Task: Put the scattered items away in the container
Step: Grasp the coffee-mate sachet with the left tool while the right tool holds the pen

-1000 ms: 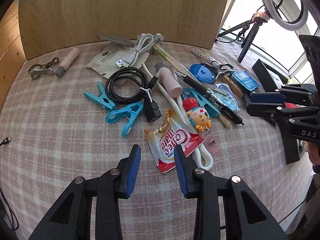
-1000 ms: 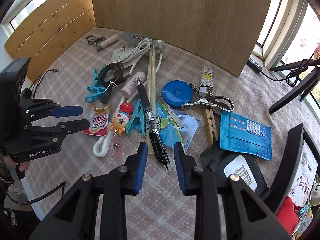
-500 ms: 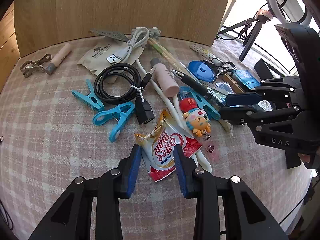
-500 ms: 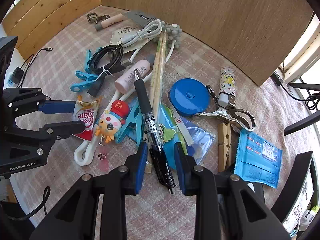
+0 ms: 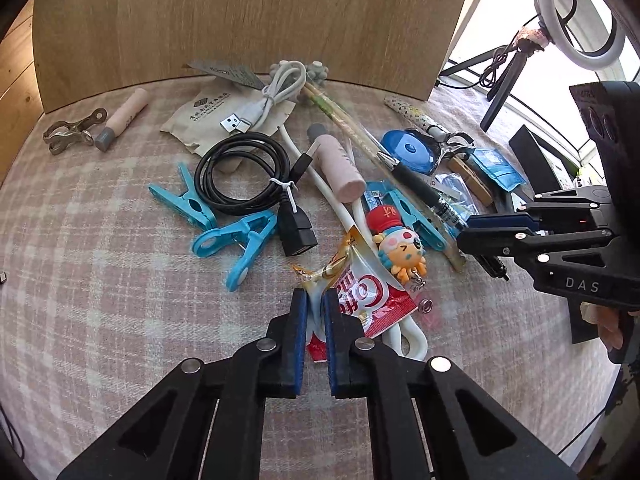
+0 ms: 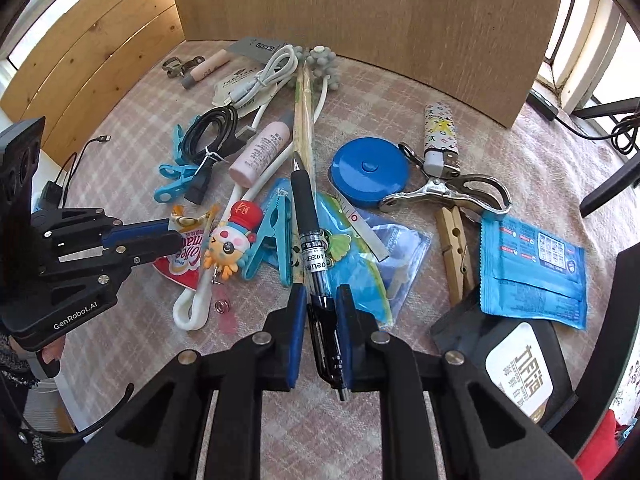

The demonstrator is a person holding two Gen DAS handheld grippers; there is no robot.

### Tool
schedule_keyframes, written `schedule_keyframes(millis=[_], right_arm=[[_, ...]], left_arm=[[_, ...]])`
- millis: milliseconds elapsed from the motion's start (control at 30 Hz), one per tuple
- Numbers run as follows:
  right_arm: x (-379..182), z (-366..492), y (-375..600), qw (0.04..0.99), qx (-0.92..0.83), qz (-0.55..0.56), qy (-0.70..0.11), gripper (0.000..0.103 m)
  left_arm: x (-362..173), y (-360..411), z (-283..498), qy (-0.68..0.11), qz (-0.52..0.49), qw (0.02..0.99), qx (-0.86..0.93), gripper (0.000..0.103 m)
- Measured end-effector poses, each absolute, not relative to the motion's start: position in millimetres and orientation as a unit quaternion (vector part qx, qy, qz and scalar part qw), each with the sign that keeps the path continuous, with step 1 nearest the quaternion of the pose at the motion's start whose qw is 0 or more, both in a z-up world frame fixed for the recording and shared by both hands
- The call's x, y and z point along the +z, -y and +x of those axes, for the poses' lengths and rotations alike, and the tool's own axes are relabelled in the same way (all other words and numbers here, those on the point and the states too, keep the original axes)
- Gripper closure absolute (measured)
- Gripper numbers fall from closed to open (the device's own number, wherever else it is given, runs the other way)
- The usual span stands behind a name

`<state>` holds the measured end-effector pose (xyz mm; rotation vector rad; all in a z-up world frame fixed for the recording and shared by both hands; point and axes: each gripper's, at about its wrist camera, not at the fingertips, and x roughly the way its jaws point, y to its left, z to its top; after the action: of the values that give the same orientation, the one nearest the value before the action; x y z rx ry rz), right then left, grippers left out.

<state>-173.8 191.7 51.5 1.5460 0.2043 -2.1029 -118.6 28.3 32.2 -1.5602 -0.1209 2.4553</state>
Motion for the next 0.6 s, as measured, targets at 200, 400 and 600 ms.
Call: schedule_keyframes(millis=[200, 400, 600], right_arm=[[59.9, -166.9, -208.1, 0.248, -0.787, 0.564, -0.036, 0.088], [53.7, -161.7, -210.9, 0.238, -0.783, 0.574, -0.030, 0.088], [40.1, -155.6, -200.1, 0.235, -0.768, 0.591, -0.073, 0.088]], left_arm=[[39.2, -20.3, -112.9, 0.045, -0.527, 0.110, 0.842, 0.097], [47.3, -17.8, -103.4, 0.036, -0.521, 0.110, 0.846, 0.097], [48.6, -17.9, -100.8, 0.035, -0.520, 0.109, 0.847, 0.097]])
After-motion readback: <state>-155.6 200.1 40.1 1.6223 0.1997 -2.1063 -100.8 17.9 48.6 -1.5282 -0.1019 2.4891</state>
